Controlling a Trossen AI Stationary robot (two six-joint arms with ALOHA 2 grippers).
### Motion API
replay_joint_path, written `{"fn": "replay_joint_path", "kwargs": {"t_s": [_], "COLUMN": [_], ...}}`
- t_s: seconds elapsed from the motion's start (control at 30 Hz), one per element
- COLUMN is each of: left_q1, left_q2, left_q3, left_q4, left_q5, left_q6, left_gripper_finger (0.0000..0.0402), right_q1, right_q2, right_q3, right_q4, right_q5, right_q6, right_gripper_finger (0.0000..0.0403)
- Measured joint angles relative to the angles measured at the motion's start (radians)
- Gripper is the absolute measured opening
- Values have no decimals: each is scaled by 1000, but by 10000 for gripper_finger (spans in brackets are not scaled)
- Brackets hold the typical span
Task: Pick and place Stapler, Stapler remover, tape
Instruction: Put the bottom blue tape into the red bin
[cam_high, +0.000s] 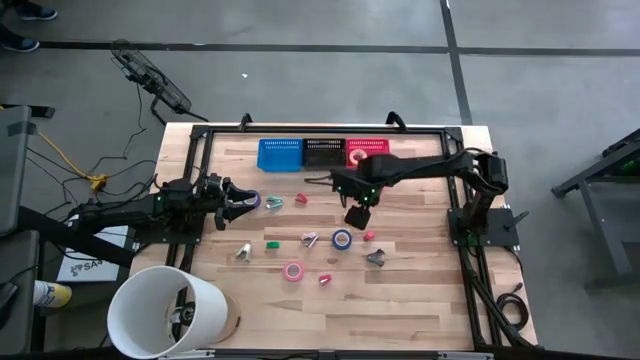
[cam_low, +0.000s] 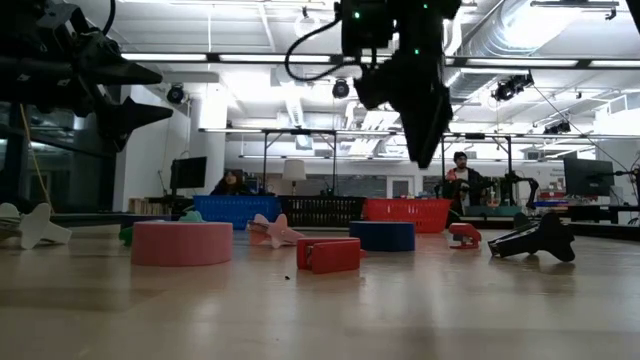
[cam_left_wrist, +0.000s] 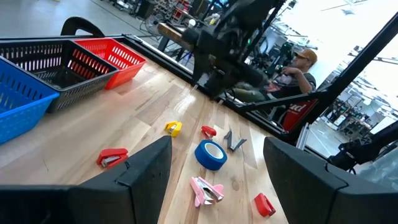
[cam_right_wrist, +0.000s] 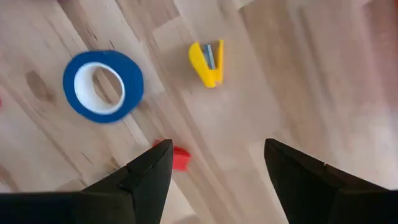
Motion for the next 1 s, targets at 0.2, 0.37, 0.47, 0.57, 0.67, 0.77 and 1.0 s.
{"fn": "replay_joint_path", "kwargs": {"t_s": [0.2, 0.37, 0.47, 0.57, 0.67, 0.77, 1.0], "left_q1": [0, 0, 0, 0, 0, 0, 0], "left_q2": [0, 0, 0, 0, 0, 0, 0], "left_q3": [0, 0, 0, 0, 0, 0, 0], "left_q4": [0, 0, 0, 0, 0, 0, 0], "left_q5": [0, 0, 0, 0, 0, 0, 0], "left_q6": [0, 0, 0, 0, 0, 0, 0], "left_gripper_finger": [250, 250, 250, 250, 250, 250, 250], "right_q1": [41, 72, 85, 94, 106, 118, 134], "right_q2": [0, 0, 4, 24, 51, 73, 120], "right_q3": [-87, -108, -108, -108, -108, -108, -108], "right_q4": [130, 197, 224, 234, 277, 292, 314], "right_q5": [-20, -19, -18, -23, -44, -46, -34], "right_q6": [164, 254, 297, 326, 341, 365, 384], "right_gripper_finger": [245, 245, 245, 245, 245, 245, 245]}}
